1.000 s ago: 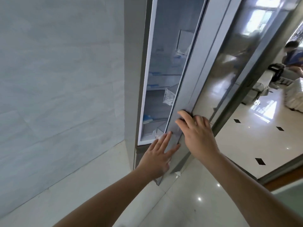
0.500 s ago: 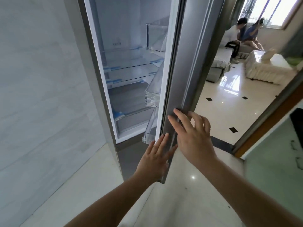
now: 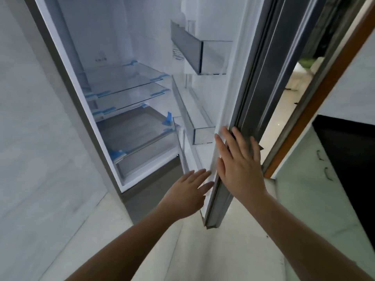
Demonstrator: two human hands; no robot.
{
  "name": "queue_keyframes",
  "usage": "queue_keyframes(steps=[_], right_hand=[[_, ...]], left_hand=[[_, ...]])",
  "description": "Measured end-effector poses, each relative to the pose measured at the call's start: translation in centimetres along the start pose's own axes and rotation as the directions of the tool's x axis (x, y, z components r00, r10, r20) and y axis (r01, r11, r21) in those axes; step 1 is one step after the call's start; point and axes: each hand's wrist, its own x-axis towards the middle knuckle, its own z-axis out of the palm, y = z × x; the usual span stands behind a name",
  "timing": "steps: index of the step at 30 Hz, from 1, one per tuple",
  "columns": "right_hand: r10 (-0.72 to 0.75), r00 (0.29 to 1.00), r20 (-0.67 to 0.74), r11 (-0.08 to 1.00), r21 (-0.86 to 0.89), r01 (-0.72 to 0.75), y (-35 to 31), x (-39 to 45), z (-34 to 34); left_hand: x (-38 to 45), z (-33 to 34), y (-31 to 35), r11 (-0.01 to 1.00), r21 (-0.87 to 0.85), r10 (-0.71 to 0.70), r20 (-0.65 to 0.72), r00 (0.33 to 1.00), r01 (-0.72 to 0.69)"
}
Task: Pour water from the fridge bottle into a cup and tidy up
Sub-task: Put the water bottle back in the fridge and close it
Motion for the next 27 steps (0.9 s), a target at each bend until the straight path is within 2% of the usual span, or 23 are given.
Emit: queue_keyframes(steps=[2,4,7,10,12,14,17,20,27], right_hand=[[0.016,1.0,0.016,1.0,-0.022,-0.016,1.2,-0.4,0.2],[0.034,0.998,0.045,0.999,-0.043,-0.032,2.3,-0.6,0.3],[0.094,0.992,0.09,0.994,-0.065,-0.088,3.4,-0.7,0.3],[0.181,0.974,0.133,0.982,-0.078,-0.172,4.3,-0.8,0.0],[0.229,0.963,0.14,0.972,-0.084,-0.219,4.9,-0.9,-0.2],[0.269,0.955,0.125,0.963,-0.063,-0.263,5.2,-1.0,-0.4],[0.309,0.945,0.109,0.951,-0.053,-0.305,5.5,-1.4,-0.5],[0.339,0.937,0.087,0.941,-0.048,-0.335,5.6,-1.6,-0.6],[0.407,0.9,0.158,0.913,-0.094,-0.396,5.6,-1.3,0.8]], left_hand=[[0.8,-0.9,-1.6,1.0,-0.021,0.008,-0.039,0.999,-0.009],[2.0,-2.5,-3.2,0.997,-0.068,0.036,-0.137,0.99,-0.046],[4.7,-4.8,-5.7,0.985,-0.155,0.006,-0.395,0.919,-0.073],[8.0,-6.5,-7.8,0.983,-0.185,-0.094,-0.501,0.86,-0.001],[10.3,-7.0,-8.9,0.977,-0.206,-0.144,-0.469,0.871,0.051],[12.4,-6.9,-9.8,0.974,-0.217,-0.142,-0.346,0.928,0.068],[15.1,-5.5,-10.4,0.987,-0.159,-0.038,-0.211,0.977,0.004],[16.8,-4.1,-9.9,0.986,-0.152,0.032,-0.202,0.979,-0.064],[19.8,-3.3,-7.8,0.968,-0.238,0.044,-0.15,0.988,-0.08]])
